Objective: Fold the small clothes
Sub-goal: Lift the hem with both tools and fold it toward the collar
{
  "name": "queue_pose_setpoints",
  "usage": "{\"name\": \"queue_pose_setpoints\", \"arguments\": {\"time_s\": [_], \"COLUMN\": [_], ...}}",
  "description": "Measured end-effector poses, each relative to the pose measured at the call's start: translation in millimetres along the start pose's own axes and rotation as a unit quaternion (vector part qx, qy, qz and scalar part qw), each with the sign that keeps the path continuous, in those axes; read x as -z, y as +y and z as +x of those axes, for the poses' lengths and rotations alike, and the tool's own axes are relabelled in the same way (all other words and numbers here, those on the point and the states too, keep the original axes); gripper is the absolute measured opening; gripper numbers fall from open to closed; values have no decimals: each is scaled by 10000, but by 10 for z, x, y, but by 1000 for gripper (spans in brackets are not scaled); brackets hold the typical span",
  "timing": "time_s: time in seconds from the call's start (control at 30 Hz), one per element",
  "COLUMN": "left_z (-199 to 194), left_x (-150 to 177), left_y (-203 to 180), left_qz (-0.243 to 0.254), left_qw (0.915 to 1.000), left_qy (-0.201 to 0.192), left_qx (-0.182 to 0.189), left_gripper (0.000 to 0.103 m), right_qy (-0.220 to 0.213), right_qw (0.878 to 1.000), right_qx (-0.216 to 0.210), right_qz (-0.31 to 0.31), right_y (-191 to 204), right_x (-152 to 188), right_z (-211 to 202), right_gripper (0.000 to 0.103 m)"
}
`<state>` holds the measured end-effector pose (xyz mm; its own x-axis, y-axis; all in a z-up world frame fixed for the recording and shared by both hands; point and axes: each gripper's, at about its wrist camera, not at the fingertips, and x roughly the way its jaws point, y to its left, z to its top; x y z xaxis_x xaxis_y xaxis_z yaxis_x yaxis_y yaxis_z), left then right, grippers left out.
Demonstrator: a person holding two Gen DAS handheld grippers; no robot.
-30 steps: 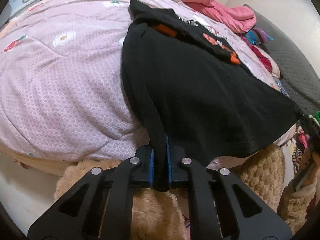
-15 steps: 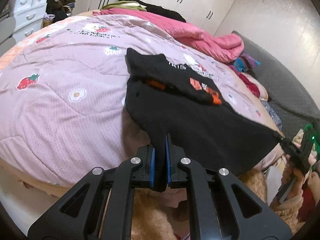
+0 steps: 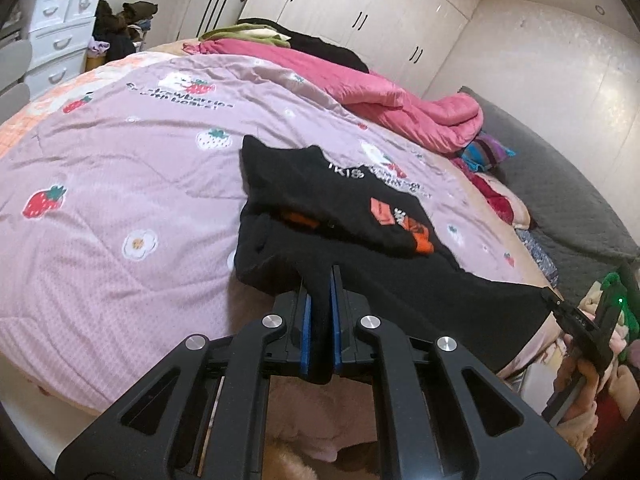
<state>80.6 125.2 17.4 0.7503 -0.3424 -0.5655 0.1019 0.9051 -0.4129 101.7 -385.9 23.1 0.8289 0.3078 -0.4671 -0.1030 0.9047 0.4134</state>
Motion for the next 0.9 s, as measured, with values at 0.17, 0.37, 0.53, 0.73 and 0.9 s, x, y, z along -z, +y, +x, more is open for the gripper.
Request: {"name": "queue_pose_setpoints", "arguments": {"time_s": [0.17, 0.37, 0.53, 0.73, 0.9], "left_z": [10, 75, 140, 225, 289], "left_x": [-109, -239, -328, -437, -486], "left_y": [5, 64, 97, 114, 143], "left_qz": [-15, -102, -158, -258, -388], "left_qw": [9999, 9997, 9995, 9991, 9983], "left_qy": [-118, -222, -265, -312, -354], "left_qx": [46, 57, 70, 96, 256], "left_gripper": [2, 2, 2, 2, 2], "right_qy": [-68, -169, -229, -259, -271], "right_qw": [10000, 9998, 9997, 9996, 9995], "right_qx": [3, 49, 72, 111, 174], "right_qz": [-30, -14, 4, 15, 70], "right_y": [44, 41, 35, 16, -30], "right_x": [-109, -253, -359, -435, -482], "right_z": [67, 121, 198, 313, 454], "right_gripper": [9, 9, 9, 9, 9]}}
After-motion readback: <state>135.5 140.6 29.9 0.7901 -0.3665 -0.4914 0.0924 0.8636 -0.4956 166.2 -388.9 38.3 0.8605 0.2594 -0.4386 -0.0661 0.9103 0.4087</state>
